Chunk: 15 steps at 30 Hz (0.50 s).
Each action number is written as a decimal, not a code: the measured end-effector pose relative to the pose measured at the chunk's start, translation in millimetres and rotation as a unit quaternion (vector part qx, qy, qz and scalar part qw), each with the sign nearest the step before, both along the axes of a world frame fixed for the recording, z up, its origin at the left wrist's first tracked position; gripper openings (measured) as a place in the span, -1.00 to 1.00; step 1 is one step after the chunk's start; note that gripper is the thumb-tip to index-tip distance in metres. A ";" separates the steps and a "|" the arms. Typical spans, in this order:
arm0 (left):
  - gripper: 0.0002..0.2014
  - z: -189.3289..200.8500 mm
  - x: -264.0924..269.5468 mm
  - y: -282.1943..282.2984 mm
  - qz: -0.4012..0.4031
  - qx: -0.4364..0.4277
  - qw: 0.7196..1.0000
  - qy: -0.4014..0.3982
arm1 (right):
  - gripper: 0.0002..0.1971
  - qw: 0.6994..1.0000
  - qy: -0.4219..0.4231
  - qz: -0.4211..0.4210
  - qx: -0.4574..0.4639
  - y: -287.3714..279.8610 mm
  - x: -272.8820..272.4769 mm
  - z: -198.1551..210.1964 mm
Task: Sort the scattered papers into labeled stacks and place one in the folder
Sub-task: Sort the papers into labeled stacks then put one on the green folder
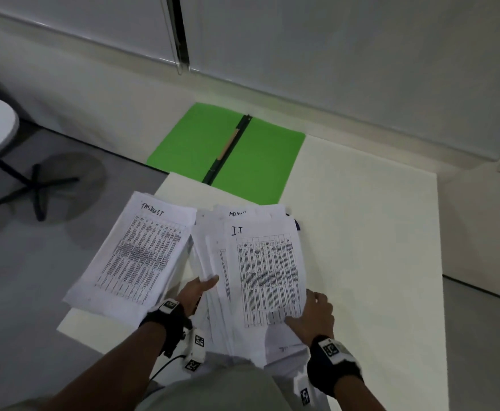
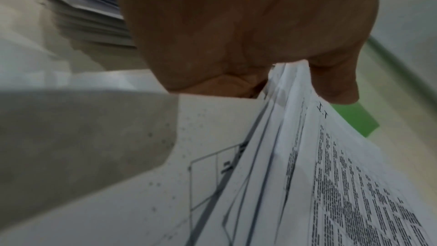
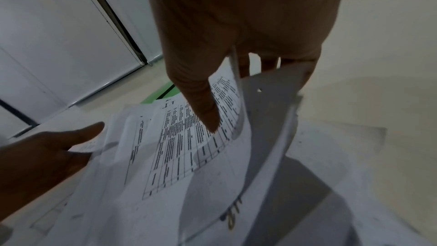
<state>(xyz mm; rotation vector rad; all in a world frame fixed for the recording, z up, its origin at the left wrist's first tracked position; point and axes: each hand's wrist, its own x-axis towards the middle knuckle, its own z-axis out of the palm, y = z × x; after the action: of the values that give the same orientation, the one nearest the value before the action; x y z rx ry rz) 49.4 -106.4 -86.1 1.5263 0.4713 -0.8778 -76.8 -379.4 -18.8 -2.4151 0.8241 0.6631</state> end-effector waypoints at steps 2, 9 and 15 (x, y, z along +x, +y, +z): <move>-0.06 29.7 -4.4 -7.9 -0.021 0.025 0.999 -0.021 | -0.11 1.000 0.001 -0.010 0.019 4.2 8.7 3.6; -0.25 42.4 8.4 -20.7 0.008 0.099 0.995 -0.025 | -0.68 0.981 0.110 0.156 -0.026 36.3 3.8 14.9; 0.09 0.3 30.7 -20.2 -0.080 0.171 0.982 -0.020 | -0.43 0.981 0.151 0.117 0.032 9.4 8.7 1.3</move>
<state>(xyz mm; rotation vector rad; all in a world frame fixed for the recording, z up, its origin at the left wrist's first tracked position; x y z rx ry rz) 80.1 -126.7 -85.9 1.9142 0.4919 -0.9208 -68.1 -370.0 -17.5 -2.4082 0.6242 1.1506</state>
